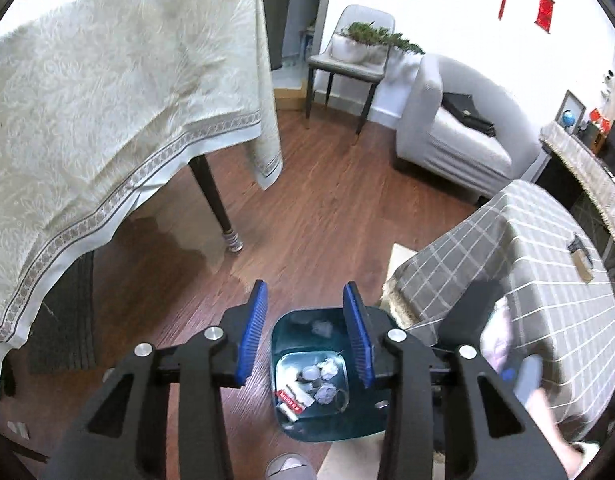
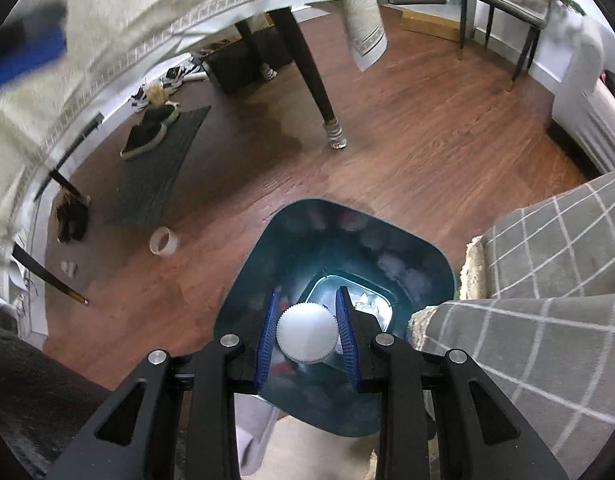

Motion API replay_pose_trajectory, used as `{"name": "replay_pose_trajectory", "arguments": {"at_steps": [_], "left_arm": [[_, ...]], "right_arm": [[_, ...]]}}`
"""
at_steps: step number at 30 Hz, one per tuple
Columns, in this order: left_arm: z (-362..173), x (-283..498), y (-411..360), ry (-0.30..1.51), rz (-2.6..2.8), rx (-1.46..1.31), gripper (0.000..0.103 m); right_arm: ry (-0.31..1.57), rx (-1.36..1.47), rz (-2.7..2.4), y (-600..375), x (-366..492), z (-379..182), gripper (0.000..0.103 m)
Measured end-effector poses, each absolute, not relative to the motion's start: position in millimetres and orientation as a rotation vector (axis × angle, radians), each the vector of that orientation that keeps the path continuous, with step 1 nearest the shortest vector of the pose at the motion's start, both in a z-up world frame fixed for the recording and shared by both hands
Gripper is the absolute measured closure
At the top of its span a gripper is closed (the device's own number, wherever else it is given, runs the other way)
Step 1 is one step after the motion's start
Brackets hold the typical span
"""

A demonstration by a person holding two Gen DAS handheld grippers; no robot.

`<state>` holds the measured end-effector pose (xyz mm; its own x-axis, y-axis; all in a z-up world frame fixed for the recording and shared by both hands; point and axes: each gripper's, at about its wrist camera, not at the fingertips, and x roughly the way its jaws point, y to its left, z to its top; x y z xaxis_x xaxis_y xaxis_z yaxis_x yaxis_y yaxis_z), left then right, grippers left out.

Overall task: Collect trash
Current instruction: 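Carry both lids over the teal bin and release them, then move both open tools back over the table toward the book and tape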

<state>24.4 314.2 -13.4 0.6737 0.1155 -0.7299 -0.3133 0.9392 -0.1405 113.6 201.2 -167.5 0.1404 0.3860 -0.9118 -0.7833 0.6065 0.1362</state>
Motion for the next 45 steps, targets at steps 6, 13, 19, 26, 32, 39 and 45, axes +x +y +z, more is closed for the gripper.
{"name": "replay_pose_trajectory", "arguments": {"at_steps": [6, 13, 19, 26, 32, 39, 45], "left_arm": [[-2.9, 24.1, 306.4, 0.778, 0.219, -0.269, 0.062], [18.8, 18.7, 298.4, 0.726, 0.195, -0.276, 0.062], [30.5, 16.4, 297.6, 0.697, 0.193, -0.289, 0.062], [35.5, 22.4, 288.9, 0.689, 0.165, -0.296, 0.061], [35.9, 36.3, 257.5, 0.705, 0.143, -0.244, 0.06], [35.4, 55.7, 196.1, 0.711, 0.079, -0.131, 0.046], [35.6, 71.4, 126.8, 0.708, -0.027, -0.066, 0.044]], "right_arm": [[1.179, -0.44, 0.871, 202.1, 112.8, -178.8, 0.052], [1.119, -0.359, 0.895, 187.1, 114.2, -138.9, 0.052], [0.96, -0.276, 0.895, 159.4, 116.4, -63.7, 0.052], [0.863, -0.212, 0.845, 109.7, 123.5, -14.7, 0.052], [0.843, -0.183, 0.783, 63.4, 131.4, -3.3, 0.052], [0.827, -0.164, 0.692, 5.8, 135.8, 3.0, 0.052], [0.818, -0.128, 0.592, -55.1, 144.0, 8.1, 0.05]]}}
